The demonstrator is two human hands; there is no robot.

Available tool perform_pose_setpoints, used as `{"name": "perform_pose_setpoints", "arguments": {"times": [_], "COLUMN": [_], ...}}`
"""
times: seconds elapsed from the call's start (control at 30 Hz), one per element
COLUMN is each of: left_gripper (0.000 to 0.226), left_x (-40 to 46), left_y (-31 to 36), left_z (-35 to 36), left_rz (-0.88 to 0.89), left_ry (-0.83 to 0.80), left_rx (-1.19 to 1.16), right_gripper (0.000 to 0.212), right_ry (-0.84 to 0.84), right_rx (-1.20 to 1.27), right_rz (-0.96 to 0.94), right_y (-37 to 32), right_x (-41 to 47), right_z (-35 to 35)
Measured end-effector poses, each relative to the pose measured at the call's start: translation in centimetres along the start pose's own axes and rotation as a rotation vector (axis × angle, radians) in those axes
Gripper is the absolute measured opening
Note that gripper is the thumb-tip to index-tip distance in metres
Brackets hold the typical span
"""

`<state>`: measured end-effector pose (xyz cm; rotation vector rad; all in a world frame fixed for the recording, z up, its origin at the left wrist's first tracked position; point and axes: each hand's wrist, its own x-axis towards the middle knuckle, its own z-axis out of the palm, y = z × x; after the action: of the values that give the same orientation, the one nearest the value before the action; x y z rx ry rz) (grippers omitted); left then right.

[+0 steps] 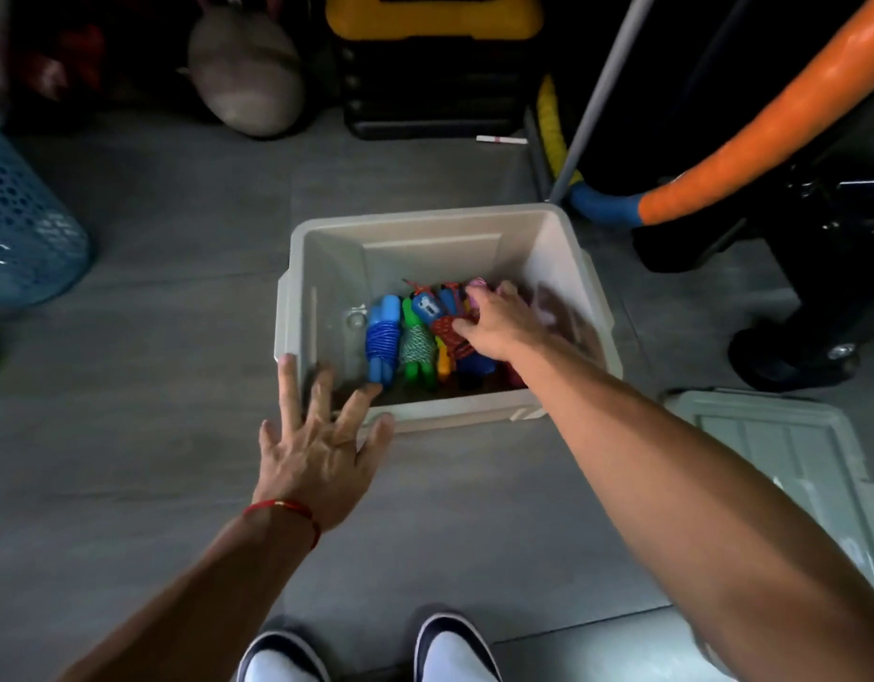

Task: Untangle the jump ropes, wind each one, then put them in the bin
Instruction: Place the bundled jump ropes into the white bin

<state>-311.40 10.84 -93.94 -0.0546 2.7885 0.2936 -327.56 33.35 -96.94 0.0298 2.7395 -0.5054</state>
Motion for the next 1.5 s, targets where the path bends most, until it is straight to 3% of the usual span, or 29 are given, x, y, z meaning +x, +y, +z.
{"name": "perform_pose_setpoints", "arguments": {"times": [0.07,0.13,0.23,0.3,0.33,0.4,0.47,0.6,0.7,0.83,1.0,1.07,1.2,1.33,1.43,1.5], "left_gripper": [0.061,0.062,0.06,0.056,0.054,0.053,0.052,0.051,0.051,0.053,0.056,0.055,0.049,0.043,0.049,0.031], "left_x": [0.2,0.3,0.4,0.3,0.3,0.3,0.3,0.4,0.4,0.4,0.5,0.7,0.6,-1.1,-3.8,-4.8], "left_y": [-0.1,-0.1,0.1,0.3,0.3,0.3,0.3,0.2,0.4,0.4,0.3,0.3,0.1,-0.4,-0.7,-2.0], "left_z": [0.2,0.3,-0.1,-0.3,-0.3,-0.3,-0.2,-0.3,-0.2,-0.2,-0.2,-0.4,-1.0,-1.4,-3.2,-4.3], "left_rz": [-0.005,-0.009,-0.019,-0.024,-0.025,-0.027,-0.024,-0.032,-0.029,-0.036,-0.025,-0.023,-0.006,-0.002,-0.099,-0.26], "left_ry": [0.007,0.011,-0.016,-0.033,-0.035,-0.032,-0.035,-0.053,-0.045,-0.03,-0.067,-0.089,-0.115,-0.159,-0.007,0.222], "left_rx": [-0.014,-0.026,-0.043,-0.046,-0.052,-0.069,-0.069,-0.056,-0.063,-0.04,-0.012,-0.016,-0.025,-0.132,-0.545,-0.863], "right_gripper": [0.047,0.034,0.028,0.034,0.039,0.05,0.065,0.076,0.062,0.039,0.031,0.027,0.039,0.035,0.036,0.041], "right_ry": [0.213,0.557,0.831,0.794,0.687,0.304,0.05,0.18,0.284,0.356,0.689,0.687,0.681,0.584,0.477,0.45], "right_rx": [0.124,0.215,0.308,0.288,0.227,0.079,0.083,0.133,0.198,0.148,0.265,0.321,0.38,0.353,0.163,-0.021], "right_rz": [-0.135,-0.252,-0.18,0.07,0.251,0.634,0.781,0.813,0.928,0.821,0.611,0.472,0.217,-0.105,-0.327,-0.446], "right_y": [0.7,2.6,8.6,13.6,16.2,20.1,21.9,20.4,19.2,17.7,15.5,14.4,12.5,10.2,7.5,5.5], "right_x": [-2.6,-6.4,-13.1,-17.1,-18.6,-21.6,-24.5,-27.3,-27.3,-27.0,-28.0,-29.0,-30.8,-29.3,-25.7,-22.8], "right_z": [-1.9,-3.5,-2.7,0.0,1.8,5.3,8.3,13.1,14.7,15.0,10.0,7.1,2.2,-2.7,-4.7,-5.1]}}
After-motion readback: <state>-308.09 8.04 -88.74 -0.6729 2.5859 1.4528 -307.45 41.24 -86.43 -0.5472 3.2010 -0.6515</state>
